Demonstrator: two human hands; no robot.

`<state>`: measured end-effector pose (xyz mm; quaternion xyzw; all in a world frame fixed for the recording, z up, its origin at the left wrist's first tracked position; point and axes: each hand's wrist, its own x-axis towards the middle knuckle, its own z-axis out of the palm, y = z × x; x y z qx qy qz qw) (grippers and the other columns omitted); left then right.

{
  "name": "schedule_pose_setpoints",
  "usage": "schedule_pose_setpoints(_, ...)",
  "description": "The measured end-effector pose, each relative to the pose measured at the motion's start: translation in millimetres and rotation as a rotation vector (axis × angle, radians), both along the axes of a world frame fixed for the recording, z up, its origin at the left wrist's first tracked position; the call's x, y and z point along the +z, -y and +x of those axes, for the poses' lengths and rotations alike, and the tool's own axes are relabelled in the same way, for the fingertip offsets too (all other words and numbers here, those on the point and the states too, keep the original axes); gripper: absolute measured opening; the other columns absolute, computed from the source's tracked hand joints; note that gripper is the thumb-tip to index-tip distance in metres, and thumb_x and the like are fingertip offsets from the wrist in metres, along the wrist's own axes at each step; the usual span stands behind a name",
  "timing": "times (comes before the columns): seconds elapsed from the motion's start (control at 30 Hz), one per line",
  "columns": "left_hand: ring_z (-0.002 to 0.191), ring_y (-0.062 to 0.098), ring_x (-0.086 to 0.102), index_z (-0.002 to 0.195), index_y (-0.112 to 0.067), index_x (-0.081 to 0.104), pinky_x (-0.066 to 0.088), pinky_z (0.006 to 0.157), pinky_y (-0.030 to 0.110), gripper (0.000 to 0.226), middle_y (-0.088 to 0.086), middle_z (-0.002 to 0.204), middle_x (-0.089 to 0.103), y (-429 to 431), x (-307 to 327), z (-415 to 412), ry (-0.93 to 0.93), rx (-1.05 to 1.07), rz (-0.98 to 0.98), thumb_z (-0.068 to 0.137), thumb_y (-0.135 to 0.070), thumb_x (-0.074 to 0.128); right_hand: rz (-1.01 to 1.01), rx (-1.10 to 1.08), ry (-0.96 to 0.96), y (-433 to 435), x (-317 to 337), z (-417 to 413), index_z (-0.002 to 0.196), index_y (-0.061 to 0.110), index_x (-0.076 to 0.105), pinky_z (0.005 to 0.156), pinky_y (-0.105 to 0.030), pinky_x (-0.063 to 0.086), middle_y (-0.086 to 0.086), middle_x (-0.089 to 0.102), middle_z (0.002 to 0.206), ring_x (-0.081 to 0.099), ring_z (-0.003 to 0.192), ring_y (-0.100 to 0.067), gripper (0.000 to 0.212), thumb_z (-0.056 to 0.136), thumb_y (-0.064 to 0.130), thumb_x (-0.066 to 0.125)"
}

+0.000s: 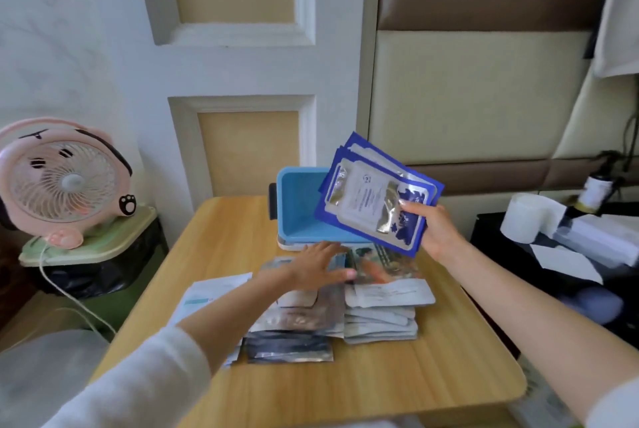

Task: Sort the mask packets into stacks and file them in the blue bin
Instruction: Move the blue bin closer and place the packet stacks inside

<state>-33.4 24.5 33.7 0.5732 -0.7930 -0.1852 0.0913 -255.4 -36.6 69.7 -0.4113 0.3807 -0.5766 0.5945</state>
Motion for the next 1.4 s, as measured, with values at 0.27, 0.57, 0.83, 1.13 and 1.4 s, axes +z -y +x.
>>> schedule_pose_setpoints(0.27, 0.134, 0.037, 0.017, 0.144, -0.026, 0.028, 0.025, 0.110, 0.049, 0.082, 0.013, 0.137, 0.026, 65.3, -22.7, -23.2, 0.166, 0.167, 0.089, 0.078, -0.073, 0.045, -0.083, -0.076, -0.074, 17.1, 12.6, 5.4, 0.091, 0.012, 0.065, 0.064, -0.035, 0.056, -0.006, 0.073, 0.077, 0.069, 0.065, -0.023, 0.020, 0.077, -0.003, 0.068)
schedule_pose_setpoints(0.57, 0.139, 0.032, 0.020, 0.147, -0.022, 0.018, 0.024, 0.114, 0.045, 0.095, 0.010, 0.151, 0.022, 58.2, -26.0, -24.9, 0.122, 0.023, 0.124, 0.074, -0.072, 0.054, -0.024, -0.109, -0.154, 31.1, -11.8, 14.0, 0.088, 0.013, 0.064, 0.072, -0.041, 0.057, -0.010, 0.072, 0.084, 0.069, 0.073, -0.027, 0.019, 0.074, 0.003, 0.073)
schedule_pose_setpoints(0.83, 0.116, 0.019, 0.051, 0.124, -0.016, 0.051, 0.044, 0.099, 0.034, 0.062, 0.004, 0.126, 0.054, 34.9, -14.2, -34.6, -0.093, -0.144, 0.079, 0.078, -0.055, 0.064, -0.024, -0.102, -0.244, 43.7, -18.4, 19.6, 0.089, 0.014, 0.061, 0.063, -0.033, 0.056, -0.007, 0.070, 0.085, 0.067, 0.073, -0.021, 0.016, 0.079, 0.005, 0.071)
schedule_pose_setpoints(1.13, 0.115, 0.018, 0.051, 0.119, -0.023, 0.060, 0.044, 0.093, 0.034, 0.030, -0.002, 0.125, 0.053, 66.6, -25.3, 46.6, 0.318, 0.067, -0.108, 0.095, -0.030, 0.044, 0.091, -0.118, -0.287, 66.7, -53.4, -8.2, 0.106, 0.000, 0.061, 0.067, -0.036, 0.055, -0.013, 0.069, 0.089, 0.066, 0.074, -0.024, 0.027, 0.080, 0.002, 0.070)
schedule_pose_setpoints(1.4, 0.121, 0.018, 0.045, 0.131, -0.014, 0.042, 0.040, 0.099, 0.030, 0.065, 0.002, 0.131, 0.049, 75.7, -19.2, 36.8, -0.090, 0.146, -0.028, 0.073, -0.028, 0.069, 0.147, 0.008, -0.387, 70.9, -67.4, -6.0, 0.113, 0.001, 0.058, 0.083, -0.046, 0.055, -0.017, 0.070, 0.102, 0.068, 0.092, -0.031, 0.040, 0.077, 0.010, 0.074)
